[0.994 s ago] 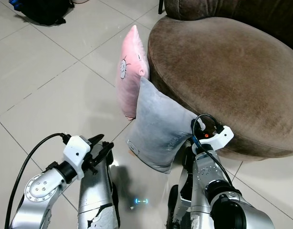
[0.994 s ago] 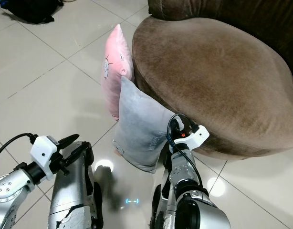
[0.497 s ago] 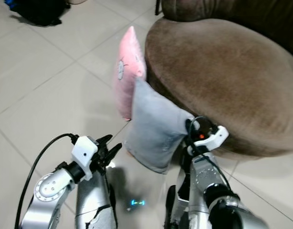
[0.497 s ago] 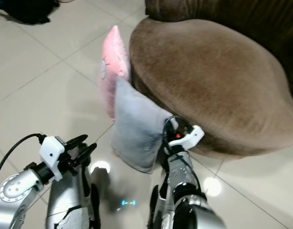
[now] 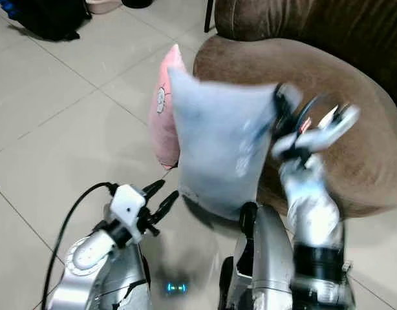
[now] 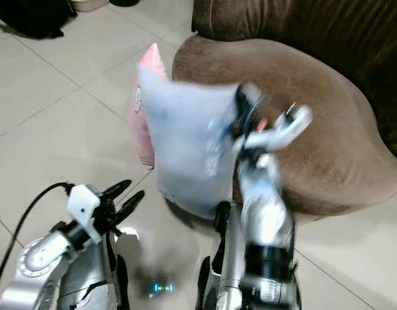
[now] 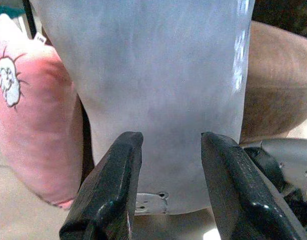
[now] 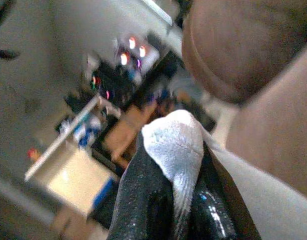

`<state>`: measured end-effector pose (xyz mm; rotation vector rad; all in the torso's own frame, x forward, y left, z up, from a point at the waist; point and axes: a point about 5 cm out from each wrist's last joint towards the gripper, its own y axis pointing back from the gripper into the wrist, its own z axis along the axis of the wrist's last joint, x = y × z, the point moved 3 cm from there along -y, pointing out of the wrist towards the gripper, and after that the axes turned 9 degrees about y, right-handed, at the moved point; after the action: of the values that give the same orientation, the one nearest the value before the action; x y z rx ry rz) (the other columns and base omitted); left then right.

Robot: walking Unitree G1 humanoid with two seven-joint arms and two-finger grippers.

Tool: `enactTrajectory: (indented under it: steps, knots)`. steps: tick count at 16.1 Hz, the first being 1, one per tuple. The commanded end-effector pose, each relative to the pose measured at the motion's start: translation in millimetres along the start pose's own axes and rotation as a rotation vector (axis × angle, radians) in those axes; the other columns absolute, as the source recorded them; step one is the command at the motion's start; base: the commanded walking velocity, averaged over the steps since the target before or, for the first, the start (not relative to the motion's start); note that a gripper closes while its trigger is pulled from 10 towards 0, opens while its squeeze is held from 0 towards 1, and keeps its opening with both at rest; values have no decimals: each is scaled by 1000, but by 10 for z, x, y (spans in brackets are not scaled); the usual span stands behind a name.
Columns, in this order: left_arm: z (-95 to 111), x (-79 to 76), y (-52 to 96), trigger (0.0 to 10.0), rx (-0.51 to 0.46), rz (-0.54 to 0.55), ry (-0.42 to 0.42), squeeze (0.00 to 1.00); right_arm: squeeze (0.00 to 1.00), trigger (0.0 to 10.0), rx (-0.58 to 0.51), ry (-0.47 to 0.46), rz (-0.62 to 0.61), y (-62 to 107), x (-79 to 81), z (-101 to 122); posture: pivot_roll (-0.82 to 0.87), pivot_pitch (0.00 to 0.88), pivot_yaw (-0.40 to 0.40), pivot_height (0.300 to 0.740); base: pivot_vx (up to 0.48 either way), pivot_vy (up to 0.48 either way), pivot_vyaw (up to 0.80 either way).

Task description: Move the pillow to the sofa from floor

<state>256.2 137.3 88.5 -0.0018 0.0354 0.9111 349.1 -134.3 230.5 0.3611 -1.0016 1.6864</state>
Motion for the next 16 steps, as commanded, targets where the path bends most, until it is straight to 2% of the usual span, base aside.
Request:
enactTrajectory:
  steps: [1, 2, 3, 4, 5, 6, 7, 8, 9, 10, 11, 13, 14, 16]
  knots:
    - [-76, -59, -53, 10000, 18, -16, 6, 0, 0, 0, -220, 11, 81, -175, 350, 618, 108, 104, -93, 450, 0, 0, 0]
    - [-70, -61, -80, 10000, 13, -19, 6, 0, 0, 0, -258, 48, 82, -238, 394, 760, 108, 104, -93, 450, 0, 0, 0]
    - [-40, -40, -131, 10000, -1, -21, 1, 0, 0, 0, -410, 127, 90, -393, 584, 1277, 108, 104, -93, 450, 0, 0, 0]
    - [-31, -30, -145, 10000, -4, -20, -1, 0, 0, 0, -467, 137, 96, -425, 637, 1466, 95, 91, -89, 450, 0, 0, 0]
    - [-11, 5, -163, 10000, -13, -17, -9, 0, 0, 0, -586, 149, 109, -461, 768, 1882, 87, 82, -86, 450, 0, 0, 0]
    - [-3, 21, -169, 10000, -17, -15, -14, 0, 0, 0, -625, 154, 119, -458, 819, 2018, 87, 82, -86, 450, 0, 0, 0]
    - [6, 59, -178, 10000, -21, -7, -21, 0, 0, 0, -628, 209, 120, -471, 812, 2077, 80, 78, -85, 450, 0, 0, 0]
    - [17, 91, -193, 10000, -27, 3, -29, 0, 0, 0, -545, 273, 42, -509, 565, 1915, 80, 78, -85, 450, 0, 0, 0]
    - [30, 106, -205, 10000, -34, 12, -36, 0, 0, 3059, -450, 331, -59, -506, 283, 1696, 85, 73, -90, 450, 0, 0, 0]
    - [48, 124, -212, 10000, -40, 27, -48, 0, 0, 10000, -345, 393, -135, -457, 22, 1421, 88, 70, -92, 450, 0, 0, 0]
    - [50, 137, -215, 10000, -39, 38, -53, 0, 0, 10000, -263, 416, -182, -424, -141, 1232, 91, 69, -93, 450, 0, 0, 0]
    - [44, 184, -229, 10000, -32, 73, -73, 0, 0, 10000, -45, 466, -290, -170, -580, 635, 100, 70, -97, 450, 0, 0, 0]
    - [48, 205, -238, 10000, -32, 85, -77, 0, 0, 10000, 39, 491, -323, -35, -703, 426, 101, 68, -97, 450, 0, 0, 0]
    - [58, 222, -242, 10000, -33, 94, -82, 0, 0, 10000, 79, 465, -352, 40, -759, 342, 100, 69, -96, 450, 0, 0, 0]
